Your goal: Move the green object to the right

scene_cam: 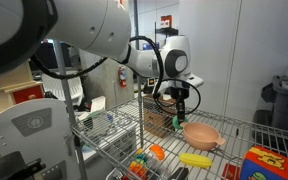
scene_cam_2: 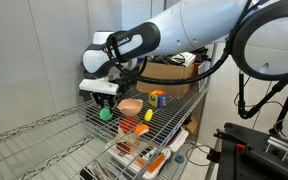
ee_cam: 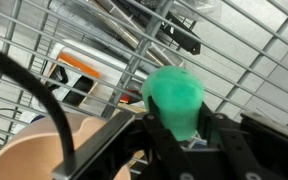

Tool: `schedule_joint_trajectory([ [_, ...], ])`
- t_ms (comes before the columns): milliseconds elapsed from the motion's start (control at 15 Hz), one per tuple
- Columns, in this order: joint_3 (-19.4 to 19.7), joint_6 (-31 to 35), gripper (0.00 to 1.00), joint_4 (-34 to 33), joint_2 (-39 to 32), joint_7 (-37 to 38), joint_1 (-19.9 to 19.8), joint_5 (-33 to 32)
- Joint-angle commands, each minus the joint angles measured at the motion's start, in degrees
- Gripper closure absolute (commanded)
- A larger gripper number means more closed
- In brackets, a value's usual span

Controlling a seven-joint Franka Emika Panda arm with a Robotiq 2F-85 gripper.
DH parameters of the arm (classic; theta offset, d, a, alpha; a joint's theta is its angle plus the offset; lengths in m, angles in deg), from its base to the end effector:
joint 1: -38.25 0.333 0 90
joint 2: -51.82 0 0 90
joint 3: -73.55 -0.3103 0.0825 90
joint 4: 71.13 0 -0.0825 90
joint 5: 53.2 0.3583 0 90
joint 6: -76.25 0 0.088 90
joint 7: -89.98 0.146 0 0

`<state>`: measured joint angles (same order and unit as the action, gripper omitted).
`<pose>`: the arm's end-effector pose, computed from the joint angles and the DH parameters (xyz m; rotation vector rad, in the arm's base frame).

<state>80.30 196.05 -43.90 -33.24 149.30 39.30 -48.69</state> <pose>0.7858 -0.0161 0.0864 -2.6862 1.5631 -0.2160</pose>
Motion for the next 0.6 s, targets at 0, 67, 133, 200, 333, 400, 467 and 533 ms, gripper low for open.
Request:
schedule_joint_trajectory([
  [0, -0.7, 1.5, 0.91, -0.5, 0.0, -0.1, -0.9, -1.5],
  [67, -0.7, 1.4, 0.96, -2.0, -0.6, -0.2, -1.1, -1.5],
  [133, -1.0, 1.1, 0.98, -4.9, -1.5, -1.2, -1.8, -1.2],
  [200, -1.1, 1.6, 0.95, -5.3, -1.4, -1.7, -2.2, -1.1],
  [333, -1.2, 4.8, 0.97, -1.7, 1.7, -2.0, -3.2, -0.7],
  [400, -1.1, 5.7, 0.95, -1.8, 2.3, -1.8, -4.2, -0.5],
  [467, -1.1, 6.6, 0.95, -1.8, 2.6, -1.5, -5.0, -0.3],
  [533, -1.1, 7.1, 0.95, -1.9, 3.0, -1.3, -6.2, -0.1],
])
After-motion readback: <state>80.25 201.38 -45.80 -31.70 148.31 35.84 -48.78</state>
